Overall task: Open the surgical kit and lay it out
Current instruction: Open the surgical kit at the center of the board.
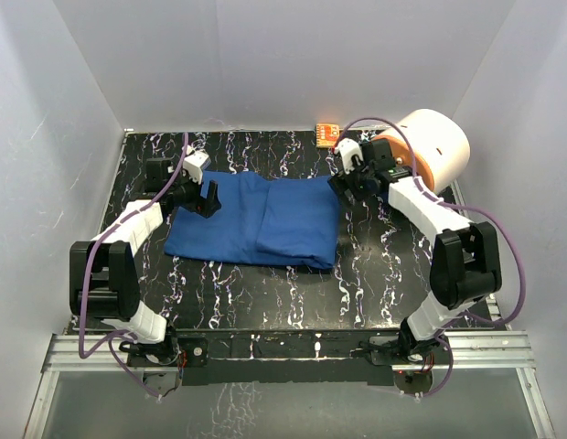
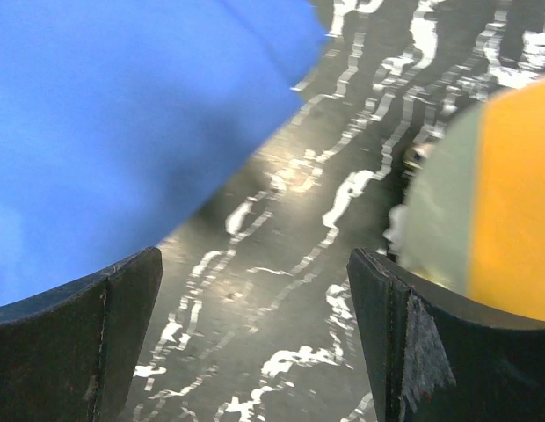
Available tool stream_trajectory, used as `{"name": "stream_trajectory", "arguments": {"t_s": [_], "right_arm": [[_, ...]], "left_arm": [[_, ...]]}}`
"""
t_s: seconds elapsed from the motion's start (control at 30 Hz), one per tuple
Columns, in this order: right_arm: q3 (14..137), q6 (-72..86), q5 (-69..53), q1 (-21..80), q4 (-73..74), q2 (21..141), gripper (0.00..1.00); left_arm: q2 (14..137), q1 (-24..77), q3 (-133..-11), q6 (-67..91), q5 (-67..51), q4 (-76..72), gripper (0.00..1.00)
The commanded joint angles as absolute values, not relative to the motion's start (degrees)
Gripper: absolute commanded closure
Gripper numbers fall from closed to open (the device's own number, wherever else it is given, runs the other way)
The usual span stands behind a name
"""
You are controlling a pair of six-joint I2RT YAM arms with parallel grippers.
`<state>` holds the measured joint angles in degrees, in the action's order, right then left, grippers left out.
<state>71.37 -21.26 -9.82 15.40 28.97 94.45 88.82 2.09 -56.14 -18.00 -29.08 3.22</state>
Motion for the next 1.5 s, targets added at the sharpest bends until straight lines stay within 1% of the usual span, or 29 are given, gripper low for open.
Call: {"name": "stream_trajectory", "arguments": {"t_s": [0.0, 0.4, 0.63, 0.73, 0.83, 0.97, 1.07, 1.17, 1.3, 1.47], "right_arm": [[69.9, -28.7, -2.7, 13.2, 28.8, 92.1, 0.14], [72.3, -37.3, 4.2, 7.6, 26.1, 96.4, 0.14], [75.3, -41.5, 5.7, 3.9, 23.1, 102.0, 0.14], [78.0, -41.1, 3.1, 3.2, 25.2, 103.8, 0.15], [79.2, -36.5, -5.5, 3.9, 29.4, 102.2, 0.15], [76.2, -32.4, -15.0, 9.3, 29.8, 93.6, 0.15], [74.3, -30.5, -19.9, 16.2, 29.2, 87.8, 0.14], [72.1, -28.7, -22.8, 23.9, 26.7, 85.1, 0.14], [73.3, -27.3, -23.1, 32.5, 27.6, 87.5, 0.15], [71.8, -27.4, -17.6, 40.6, 24.4, 91.1, 0.15]], "left_arm": [[88.2, 1.9, -57.1, -18.6, -29.4, 3.1, 0.15], [87.5, 1.9, -55.7, -20.0, -28.3, 3.6, 0.15], [88.8, 1.9, -56.3, -20.7, -27.2, 5.6, 0.15], [89.0, 1.9, -56.1, -20.4, -27.3, 5.8, 0.15], [88.6, 1.9, -55.8, -20.4, -27.4, 5.5, 0.15], [88.8, 1.9, -56.4, -20.5, -26.6, 5.9, 0.15], [89.8, 1.9, -57.7, -20.2, -25.7, 7.2, 0.15], [91.1, 1.9, -59.0, -20.0, -23.7, 8.4, 0.15], [91.5, 1.0, -59.4, -18.6, -20.7, 8.1, 0.15], [90.8, -0.8, -59.7, -16.3, -21.3, 8.3, 0.15]]}}
